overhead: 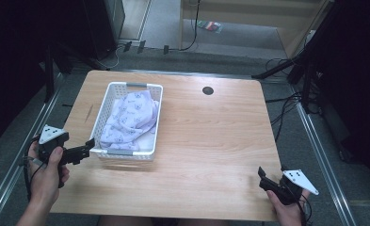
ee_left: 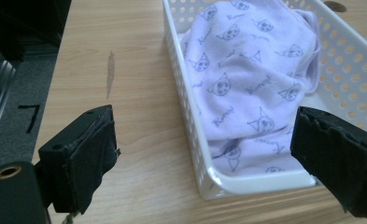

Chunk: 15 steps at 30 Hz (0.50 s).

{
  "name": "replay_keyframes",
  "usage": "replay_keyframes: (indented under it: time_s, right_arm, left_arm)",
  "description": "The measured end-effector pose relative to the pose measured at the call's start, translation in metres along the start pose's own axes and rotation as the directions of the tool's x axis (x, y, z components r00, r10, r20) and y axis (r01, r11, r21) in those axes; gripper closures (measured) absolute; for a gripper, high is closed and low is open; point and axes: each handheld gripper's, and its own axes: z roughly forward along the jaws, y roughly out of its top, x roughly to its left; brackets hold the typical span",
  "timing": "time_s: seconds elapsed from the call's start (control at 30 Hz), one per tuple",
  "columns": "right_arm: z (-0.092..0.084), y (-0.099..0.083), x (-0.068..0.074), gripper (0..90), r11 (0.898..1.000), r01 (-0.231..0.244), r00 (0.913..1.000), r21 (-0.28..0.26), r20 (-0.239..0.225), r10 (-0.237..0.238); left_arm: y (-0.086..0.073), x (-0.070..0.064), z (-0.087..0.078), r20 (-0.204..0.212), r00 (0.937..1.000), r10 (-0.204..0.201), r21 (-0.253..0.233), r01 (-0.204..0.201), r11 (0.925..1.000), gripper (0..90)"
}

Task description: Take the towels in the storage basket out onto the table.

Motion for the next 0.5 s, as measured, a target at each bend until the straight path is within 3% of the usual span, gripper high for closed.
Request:
replay_keyframes:
  time_s: [0.33, 0.5]
  right_arm:
    - [0.0, 0.0, 0.0, 14.0, 1.0, 0.0, 1.0, 0.002, 0.0, 0.0]
    - [0.0, 0.0, 0.0, 14.0, 1.0, -0.001, 1.0, 0.001, -0.002, 0.001]
  left_arm:
    - [0.019, -0.02, 0.016, 0.024, 0.9985, 0.049, 0.053, -0.05, 0.9973, 7.9]
    - [0.026, -0.025, 0.022, 0.025, 0.9977, 0.063, 0.073, -0.064, 0.9953, 7.9]
